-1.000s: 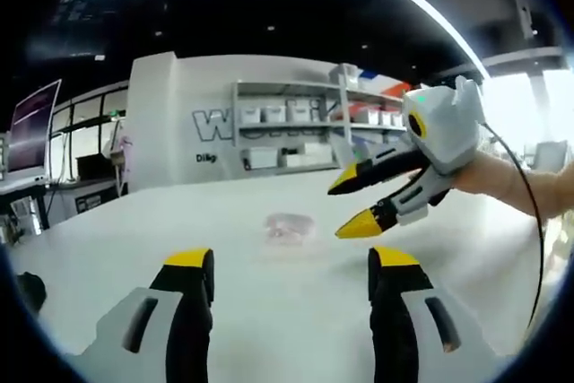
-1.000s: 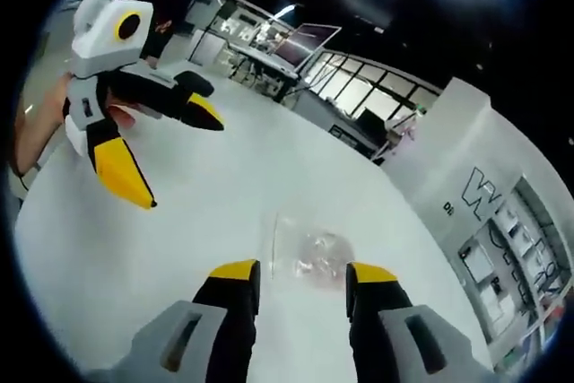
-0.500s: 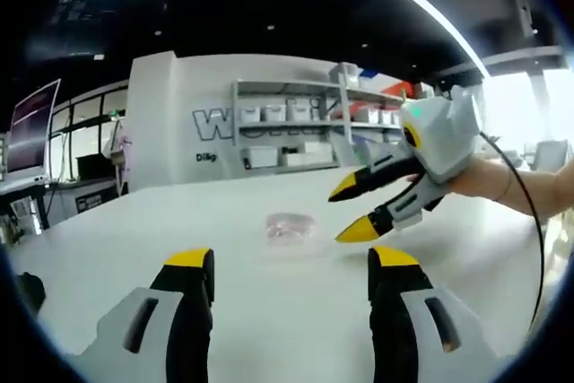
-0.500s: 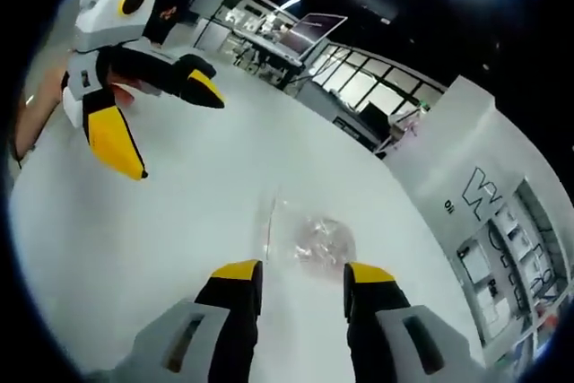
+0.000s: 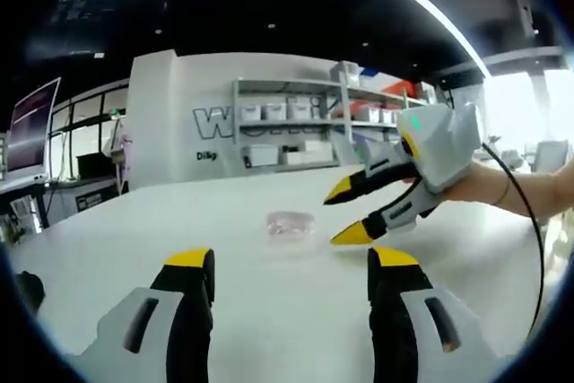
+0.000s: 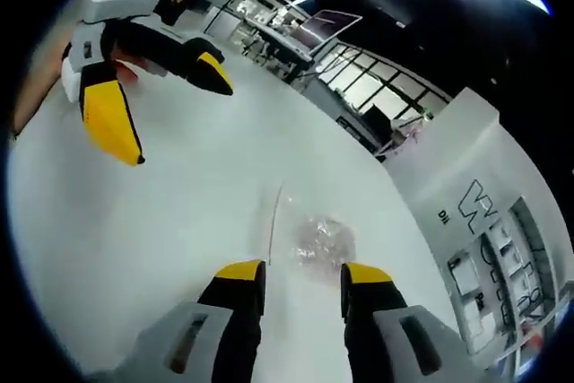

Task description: Open the resealable bag by pulling the two sides of the seal apart until the entire bag opening is separated and visibly accessible.

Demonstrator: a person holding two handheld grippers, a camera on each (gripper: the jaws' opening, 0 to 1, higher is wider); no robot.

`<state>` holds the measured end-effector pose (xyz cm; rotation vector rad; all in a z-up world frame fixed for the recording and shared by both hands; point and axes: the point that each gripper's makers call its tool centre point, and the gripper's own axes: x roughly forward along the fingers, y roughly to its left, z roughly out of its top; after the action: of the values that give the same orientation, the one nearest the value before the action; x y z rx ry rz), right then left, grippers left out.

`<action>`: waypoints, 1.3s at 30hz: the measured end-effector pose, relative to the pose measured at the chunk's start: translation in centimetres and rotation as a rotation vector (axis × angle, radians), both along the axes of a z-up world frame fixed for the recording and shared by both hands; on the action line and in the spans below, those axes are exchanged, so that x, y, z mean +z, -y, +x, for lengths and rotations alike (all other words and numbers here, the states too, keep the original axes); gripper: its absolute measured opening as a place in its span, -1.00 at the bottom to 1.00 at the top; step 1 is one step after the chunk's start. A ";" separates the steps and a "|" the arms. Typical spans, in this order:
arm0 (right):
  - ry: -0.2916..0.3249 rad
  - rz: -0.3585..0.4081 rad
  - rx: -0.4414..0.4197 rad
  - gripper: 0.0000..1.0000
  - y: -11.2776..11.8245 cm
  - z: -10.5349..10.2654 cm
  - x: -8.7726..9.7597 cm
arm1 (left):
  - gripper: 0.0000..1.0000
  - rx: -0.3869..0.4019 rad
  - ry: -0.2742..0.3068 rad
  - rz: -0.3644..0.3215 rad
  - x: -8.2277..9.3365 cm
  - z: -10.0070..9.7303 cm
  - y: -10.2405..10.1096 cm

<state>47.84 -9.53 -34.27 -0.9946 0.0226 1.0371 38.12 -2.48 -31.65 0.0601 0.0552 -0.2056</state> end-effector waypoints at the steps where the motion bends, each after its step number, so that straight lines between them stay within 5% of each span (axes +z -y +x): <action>1: 0.018 -0.009 0.007 -0.45 -0.1 0.1 0.0 | 0.38 0.000 -0.001 0.001 0.0 0.0 0.0; 17: 0.102 -0.030 0.041 -0.99 -0.4 0.6 0.3 | 0.38 0.003 -0.010 0.008 -0.2 -0.1 0.0; 39: -0.007 0.069 -0.004 -1.00 0.5 0.5 1.0 | 0.37 -0.007 -0.026 0.022 -0.5 0.1 0.6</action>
<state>48.39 -9.99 -33.24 -0.9283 -0.0051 1.0315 38.22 -3.08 -32.12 0.0796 0.0829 -0.2128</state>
